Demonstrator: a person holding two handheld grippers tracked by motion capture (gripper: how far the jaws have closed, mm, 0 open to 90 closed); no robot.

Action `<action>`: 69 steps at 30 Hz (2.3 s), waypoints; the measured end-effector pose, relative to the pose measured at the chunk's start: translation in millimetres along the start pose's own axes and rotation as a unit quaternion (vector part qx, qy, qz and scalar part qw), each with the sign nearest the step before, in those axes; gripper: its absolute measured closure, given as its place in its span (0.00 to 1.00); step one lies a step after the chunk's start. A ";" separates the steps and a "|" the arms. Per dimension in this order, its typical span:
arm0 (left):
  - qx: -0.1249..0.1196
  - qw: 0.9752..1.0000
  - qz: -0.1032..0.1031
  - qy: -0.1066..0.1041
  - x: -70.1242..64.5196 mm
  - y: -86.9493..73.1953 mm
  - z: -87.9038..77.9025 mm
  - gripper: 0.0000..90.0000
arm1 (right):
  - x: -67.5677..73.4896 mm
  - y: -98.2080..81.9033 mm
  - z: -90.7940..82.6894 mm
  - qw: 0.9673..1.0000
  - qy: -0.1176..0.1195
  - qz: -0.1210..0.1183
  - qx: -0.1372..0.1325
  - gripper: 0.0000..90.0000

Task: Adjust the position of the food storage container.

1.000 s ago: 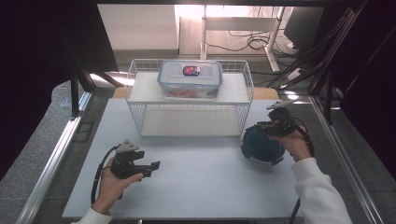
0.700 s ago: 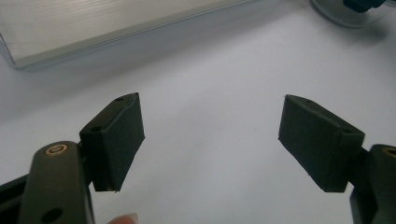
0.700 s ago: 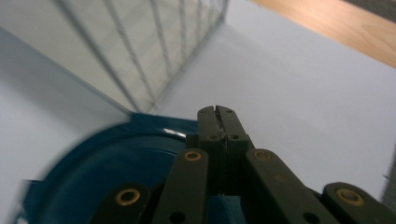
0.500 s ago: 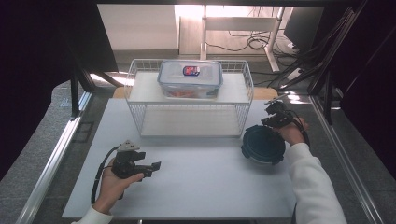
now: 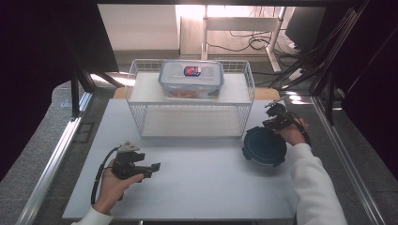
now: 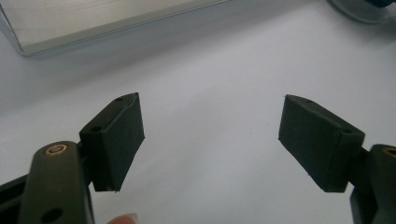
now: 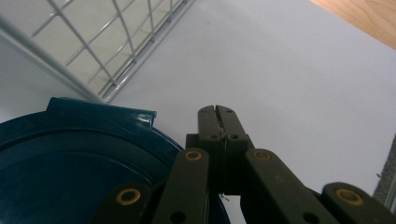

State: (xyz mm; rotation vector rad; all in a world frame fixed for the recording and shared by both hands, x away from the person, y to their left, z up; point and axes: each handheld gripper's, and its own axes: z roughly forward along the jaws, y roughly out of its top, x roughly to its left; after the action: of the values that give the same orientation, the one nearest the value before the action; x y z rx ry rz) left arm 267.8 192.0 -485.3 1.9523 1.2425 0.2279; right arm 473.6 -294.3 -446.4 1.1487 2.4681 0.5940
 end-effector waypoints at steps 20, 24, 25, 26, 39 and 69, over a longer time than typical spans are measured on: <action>0.006 1.000 0.007 -0.001 -2.9 -1.2 0.4 0.24 | 48.4 -29.4 -20.0 0.999 0.032 -0.031 -0.031 0.99; 0.007 1.000 0.007 0.002 -2.2 -1.3 0.6 0.24 | 52.2 -33.5 -22.8 0.998 0.042 -0.034 -0.033 0.99; 0.007 1.000 0.007 0.002 -2.1 -1.2 0.8 0.24 | 52.8 -33.9 -23.2 0.998 0.041 -0.035 -0.033 0.99; 0.007 1.000 0.007 0.002 -2.1 -1.2 0.9 0.24 | 53.4 -34.5 -23.7 0.998 0.042 -0.035 -0.032 0.99; 0.004 1.000 -0.006 -0.006 0.7 -2.0 0.7 0.24 | 30.1 -66.3 -63.0 0.999 0.001 0.012 -0.044 0.99; 0.003 1.000 -0.012 -0.005 2.5 -0.5 1.2 0.24 | 47.3 -123.0 -53.2 0.998 0.060 0.027 0.008 0.99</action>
State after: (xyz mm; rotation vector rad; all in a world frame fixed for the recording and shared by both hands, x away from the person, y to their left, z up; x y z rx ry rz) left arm 269.3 193.6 -487.1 1.9411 1.2603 0.2025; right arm 341.4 -340.9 -470.4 1.2231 2.5528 0.6767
